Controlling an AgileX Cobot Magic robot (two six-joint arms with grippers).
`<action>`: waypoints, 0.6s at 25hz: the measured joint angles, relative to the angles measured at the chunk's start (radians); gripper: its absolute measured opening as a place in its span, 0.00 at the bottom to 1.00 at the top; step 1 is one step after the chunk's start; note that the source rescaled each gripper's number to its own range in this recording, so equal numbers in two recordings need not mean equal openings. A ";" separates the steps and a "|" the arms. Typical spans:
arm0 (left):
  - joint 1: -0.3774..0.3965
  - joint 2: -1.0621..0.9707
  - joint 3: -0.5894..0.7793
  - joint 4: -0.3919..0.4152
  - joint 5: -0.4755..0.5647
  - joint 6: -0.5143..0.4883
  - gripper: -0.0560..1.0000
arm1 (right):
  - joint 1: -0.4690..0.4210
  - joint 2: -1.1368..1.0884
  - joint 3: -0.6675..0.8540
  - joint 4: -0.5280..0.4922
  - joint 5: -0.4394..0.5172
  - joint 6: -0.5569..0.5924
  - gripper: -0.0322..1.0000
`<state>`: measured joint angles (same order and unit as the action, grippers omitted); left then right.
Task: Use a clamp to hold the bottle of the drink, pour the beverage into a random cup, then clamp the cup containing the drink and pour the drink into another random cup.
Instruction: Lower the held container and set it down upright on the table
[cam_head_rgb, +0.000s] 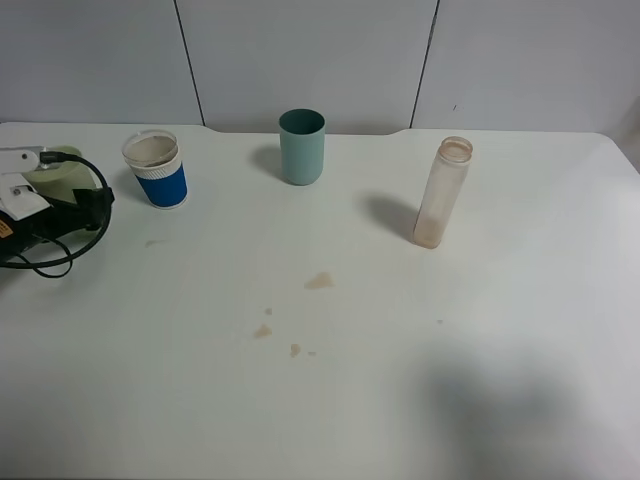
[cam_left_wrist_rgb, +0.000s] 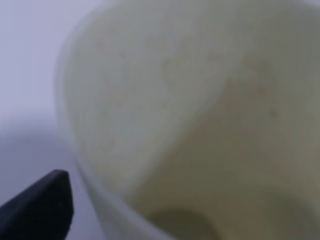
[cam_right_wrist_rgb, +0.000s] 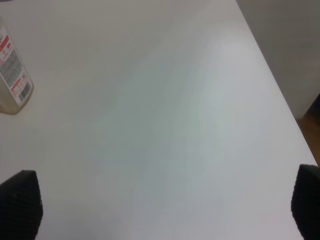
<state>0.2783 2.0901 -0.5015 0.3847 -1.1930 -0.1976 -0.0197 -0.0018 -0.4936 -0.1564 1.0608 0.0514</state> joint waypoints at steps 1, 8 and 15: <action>0.000 0.000 0.000 0.000 -0.002 -0.005 0.77 | 0.000 0.000 0.000 0.000 0.000 0.000 1.00; 0.000 -0.017 0.000 -0.003 -0.002 -0.014 0.83 | 0.000 0.000 0.000 0.000 0.000 0.000 1.00; 0.000 -0.106 0.000 -0.023 -0.002 -0.024 0.83 | 0.000 0.000 0.000 0.000 0.000 0.000 1.00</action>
<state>0.2783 1.9836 -0.5015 0.3618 -1.1954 -0.2217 -0.0197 -0.0018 -0.4936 -0.1564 1.0608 0.0514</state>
